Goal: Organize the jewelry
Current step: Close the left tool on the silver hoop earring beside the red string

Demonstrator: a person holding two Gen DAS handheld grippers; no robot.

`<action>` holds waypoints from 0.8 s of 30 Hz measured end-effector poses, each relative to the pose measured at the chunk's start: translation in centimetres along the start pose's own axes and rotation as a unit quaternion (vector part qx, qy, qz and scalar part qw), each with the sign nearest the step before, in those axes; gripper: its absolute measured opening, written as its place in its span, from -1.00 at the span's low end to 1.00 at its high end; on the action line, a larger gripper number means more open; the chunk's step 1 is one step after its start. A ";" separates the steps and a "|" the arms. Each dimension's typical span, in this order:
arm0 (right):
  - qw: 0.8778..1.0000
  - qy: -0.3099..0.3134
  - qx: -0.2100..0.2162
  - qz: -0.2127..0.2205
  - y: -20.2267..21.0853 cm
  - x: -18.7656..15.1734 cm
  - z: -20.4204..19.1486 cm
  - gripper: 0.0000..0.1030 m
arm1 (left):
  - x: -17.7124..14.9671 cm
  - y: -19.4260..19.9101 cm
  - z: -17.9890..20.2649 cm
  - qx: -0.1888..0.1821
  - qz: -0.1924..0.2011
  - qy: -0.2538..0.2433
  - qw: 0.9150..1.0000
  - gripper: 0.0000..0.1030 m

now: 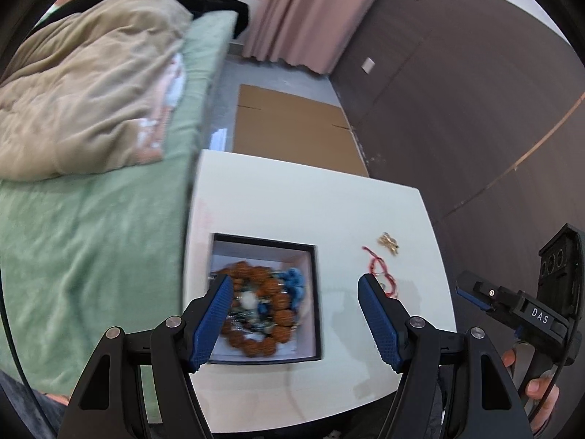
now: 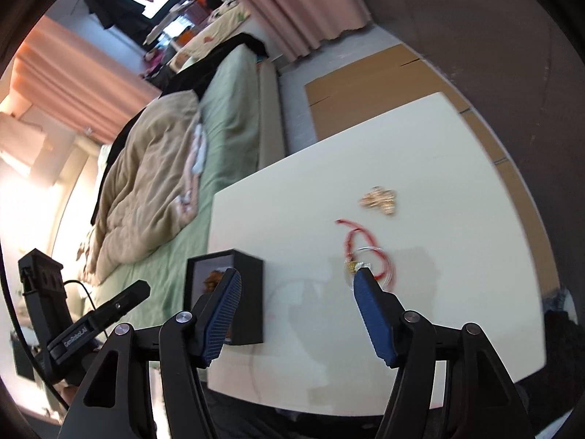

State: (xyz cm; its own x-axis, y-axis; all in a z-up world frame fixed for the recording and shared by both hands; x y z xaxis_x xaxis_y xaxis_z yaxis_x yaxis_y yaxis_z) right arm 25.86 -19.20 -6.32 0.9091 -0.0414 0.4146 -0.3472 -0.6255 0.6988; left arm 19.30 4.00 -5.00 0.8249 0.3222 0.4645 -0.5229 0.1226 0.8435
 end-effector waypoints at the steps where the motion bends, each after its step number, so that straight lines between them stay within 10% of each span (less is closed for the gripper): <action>1: 1.000 -0.003 -0.002 0.003 0.4 0.1 0.4 0.26 | 0.0 -0.2 0.5 -0.002 -0.002 -0.005 1.000 0.39; 24: 0.995 -0.071 -0.042 0.049 6.1 -0.1 9.9 0.41 | -1.0 -7.6 12.3 0.009 -0.068 -0.103 0.992 0.39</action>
State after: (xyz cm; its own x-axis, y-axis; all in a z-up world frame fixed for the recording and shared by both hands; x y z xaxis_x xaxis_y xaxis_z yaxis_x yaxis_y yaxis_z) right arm 25.95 -30.73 -7.93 0.8915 -0.2125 0.4000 -0.4478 -0.5463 0.7078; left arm 25.07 -8.78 -8.63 0.9149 0.1047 0.3898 -0.4014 0.1339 0.9061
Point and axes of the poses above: each gripper's, at about its wrist camera, not at the fingertips, and y roughly against the way its jaws point, z to its right, x to its top, the point moved 1 cm from there along -y, roughly the way its jaws point, and after that the axes turned 7 degrees about x, right-handed, at the moved point
